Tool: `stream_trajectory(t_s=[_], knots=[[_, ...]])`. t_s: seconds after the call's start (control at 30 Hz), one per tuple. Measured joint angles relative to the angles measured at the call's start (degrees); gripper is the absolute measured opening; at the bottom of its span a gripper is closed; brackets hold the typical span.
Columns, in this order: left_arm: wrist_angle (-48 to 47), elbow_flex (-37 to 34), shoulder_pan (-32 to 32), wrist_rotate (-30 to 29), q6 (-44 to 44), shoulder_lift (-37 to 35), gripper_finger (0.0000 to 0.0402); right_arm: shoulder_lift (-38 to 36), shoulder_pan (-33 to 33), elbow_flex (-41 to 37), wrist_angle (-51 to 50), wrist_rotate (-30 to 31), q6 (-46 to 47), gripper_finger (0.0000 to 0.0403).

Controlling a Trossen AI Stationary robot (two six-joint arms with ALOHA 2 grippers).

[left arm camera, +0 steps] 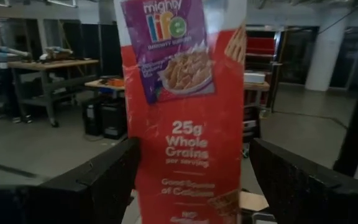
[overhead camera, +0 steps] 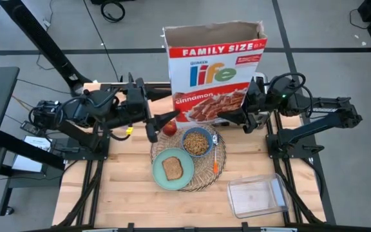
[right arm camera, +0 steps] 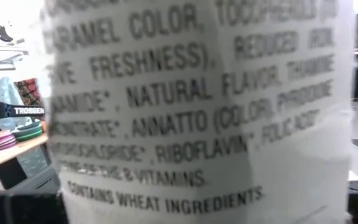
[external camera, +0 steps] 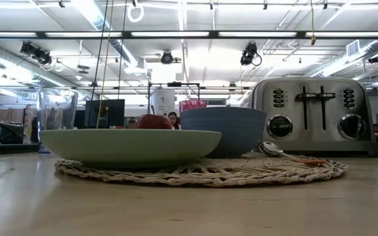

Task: Arrange a breakfast setting
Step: Pour the cereal from the cereal box into the blue bowl

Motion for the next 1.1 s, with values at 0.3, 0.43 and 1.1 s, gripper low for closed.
stream_trajectory(t_s=[0.3, 0.43, 1.1], knots=[[-0.31, -0.08, 0.28, -0.76, 0.52, 0.07, 0.0314, -0.33, 0.11, 0.00, 0.07, -1.15, 0.15, 0.0232], [-0.15, -0.07, 1.00, 2.35, -2.22, 0.45, 0.0314, -0.22, 0.13, 0.00, 0.42, -1.02, -0.09, 0.0232], [-3.09, -0.09, 4.38, 10.45, -3.74, 4.75, 0.0238, 4.39, 0.30, 0.04, 0.13, 4.17, -4.42, 0.0264]])
